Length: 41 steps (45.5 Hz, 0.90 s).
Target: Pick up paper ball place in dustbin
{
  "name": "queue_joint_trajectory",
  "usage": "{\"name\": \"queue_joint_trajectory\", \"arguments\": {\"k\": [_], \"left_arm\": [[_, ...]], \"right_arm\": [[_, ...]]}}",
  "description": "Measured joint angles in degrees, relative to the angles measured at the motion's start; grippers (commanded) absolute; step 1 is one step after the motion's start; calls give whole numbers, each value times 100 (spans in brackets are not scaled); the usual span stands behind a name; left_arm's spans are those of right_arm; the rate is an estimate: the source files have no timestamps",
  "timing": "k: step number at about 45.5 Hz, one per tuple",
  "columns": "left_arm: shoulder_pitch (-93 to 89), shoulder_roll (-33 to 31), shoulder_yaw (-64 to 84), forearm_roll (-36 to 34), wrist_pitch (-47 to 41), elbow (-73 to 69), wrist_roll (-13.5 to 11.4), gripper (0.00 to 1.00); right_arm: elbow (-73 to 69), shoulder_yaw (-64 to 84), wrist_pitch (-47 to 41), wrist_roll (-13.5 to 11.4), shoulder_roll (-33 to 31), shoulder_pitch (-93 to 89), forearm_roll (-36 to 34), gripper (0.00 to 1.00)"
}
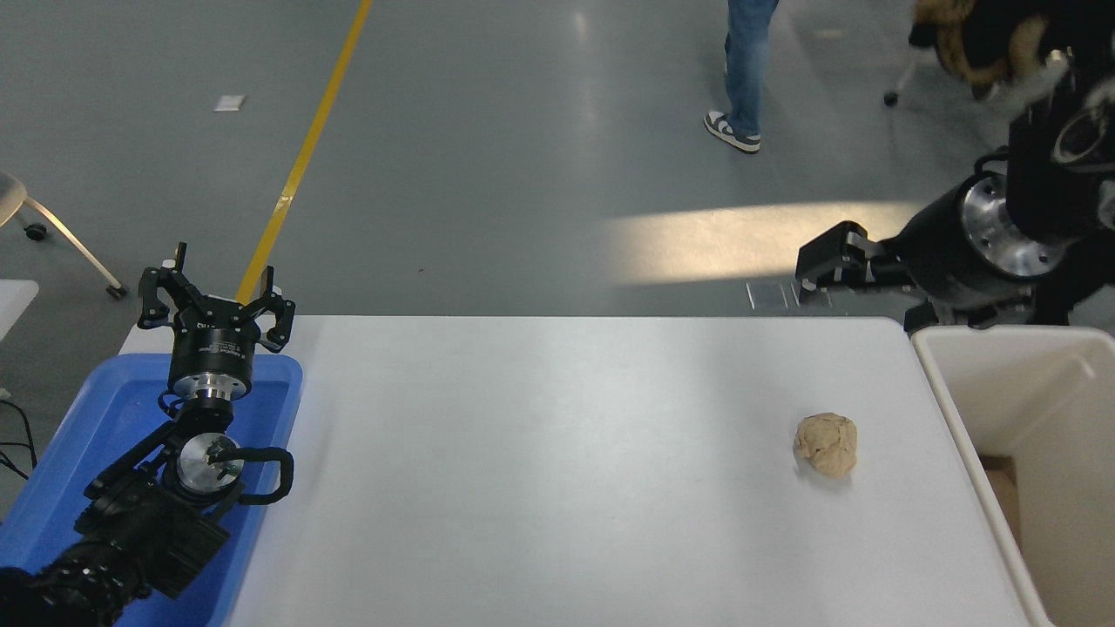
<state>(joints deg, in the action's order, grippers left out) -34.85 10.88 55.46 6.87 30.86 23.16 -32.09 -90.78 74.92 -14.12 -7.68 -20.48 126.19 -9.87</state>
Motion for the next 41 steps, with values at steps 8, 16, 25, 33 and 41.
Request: {"name": "queue_joint_trajectory", "arguments": {"k": [8, 16, 25, 33, 41], "left_arm": [[-1, 2, 0, 0, 0, 0, 0, 99], [-2, 2, 0, -2, 0, 1, 0, 99], [-3, 1, 0, -2, 0, 1, 1, 99], [-5, 2, 0, -1, 0, 1, 1, 99], [-5, 2, 0, -1, 0, 1, 1, 99]], "right_arm": [[820, -190, 464, -3, -6, -1375, 2, 98], [1663, -643, 693, -6, 19, -2617, 5, 98], [2582, -972, 803, -6, 269, -3736, 15, 99], [3431, -1114, 852, -6, 597, -4563, 16, 99], [4019, -1187, 867, -6, 784, -5097, 16, 99]]}}
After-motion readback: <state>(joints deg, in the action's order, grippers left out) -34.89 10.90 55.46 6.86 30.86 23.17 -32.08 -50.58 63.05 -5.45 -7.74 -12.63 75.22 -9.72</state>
